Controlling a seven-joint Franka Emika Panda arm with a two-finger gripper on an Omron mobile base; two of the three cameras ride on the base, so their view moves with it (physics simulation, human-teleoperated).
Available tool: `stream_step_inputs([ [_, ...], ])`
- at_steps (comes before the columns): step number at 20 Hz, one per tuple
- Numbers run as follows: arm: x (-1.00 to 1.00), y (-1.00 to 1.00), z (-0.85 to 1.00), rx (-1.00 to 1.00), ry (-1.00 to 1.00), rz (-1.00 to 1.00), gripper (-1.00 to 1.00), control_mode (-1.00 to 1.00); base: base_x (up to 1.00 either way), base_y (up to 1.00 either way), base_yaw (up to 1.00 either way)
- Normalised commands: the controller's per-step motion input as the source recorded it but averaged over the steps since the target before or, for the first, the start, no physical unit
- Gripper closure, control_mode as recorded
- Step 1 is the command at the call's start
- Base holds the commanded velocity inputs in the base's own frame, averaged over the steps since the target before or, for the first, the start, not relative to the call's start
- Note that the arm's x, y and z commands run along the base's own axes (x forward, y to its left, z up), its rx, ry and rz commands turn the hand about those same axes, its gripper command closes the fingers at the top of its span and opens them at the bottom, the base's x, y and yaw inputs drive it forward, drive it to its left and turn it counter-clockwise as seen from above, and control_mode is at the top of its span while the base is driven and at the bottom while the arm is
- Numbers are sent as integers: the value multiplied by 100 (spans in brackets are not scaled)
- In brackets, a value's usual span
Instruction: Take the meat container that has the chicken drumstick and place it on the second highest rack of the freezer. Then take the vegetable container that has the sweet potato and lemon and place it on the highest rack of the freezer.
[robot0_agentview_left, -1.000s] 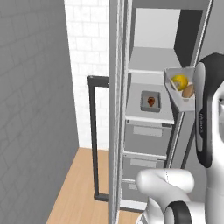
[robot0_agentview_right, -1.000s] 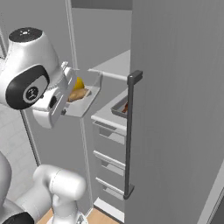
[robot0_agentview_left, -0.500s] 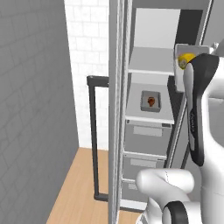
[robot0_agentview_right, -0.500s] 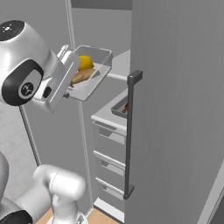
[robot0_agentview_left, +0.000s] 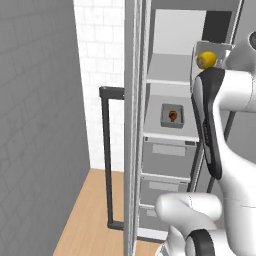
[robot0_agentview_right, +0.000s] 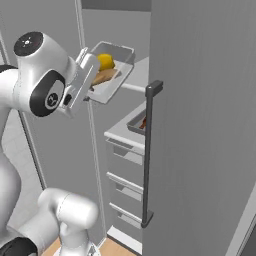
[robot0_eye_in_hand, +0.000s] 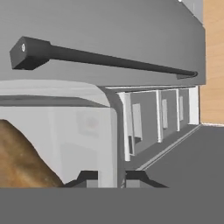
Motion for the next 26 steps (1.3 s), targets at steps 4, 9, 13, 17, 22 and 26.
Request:
stream_step_inputs([
  [4, 52, -27, 3, 0, 0, 0, 100, -100, 0, 0, 0],
  [9, 44, -16, 0, 0, 0, -1, 100, -100, 0, 0, 0],
  [13, 47, -6, 0, 0, 0, -1, 100, -100, 0, 0, 0],
  [17, 42, -16, 0, 0, 0, -6, 100, -100, 0, 0, 0],
  [22, 36, -19, 0, 0, 0, -8, 100, -100, 0, 0, 0],
  [26, 38, -9, 0, 0, 0, -6, 100, -100, 0, 0, 0],
])
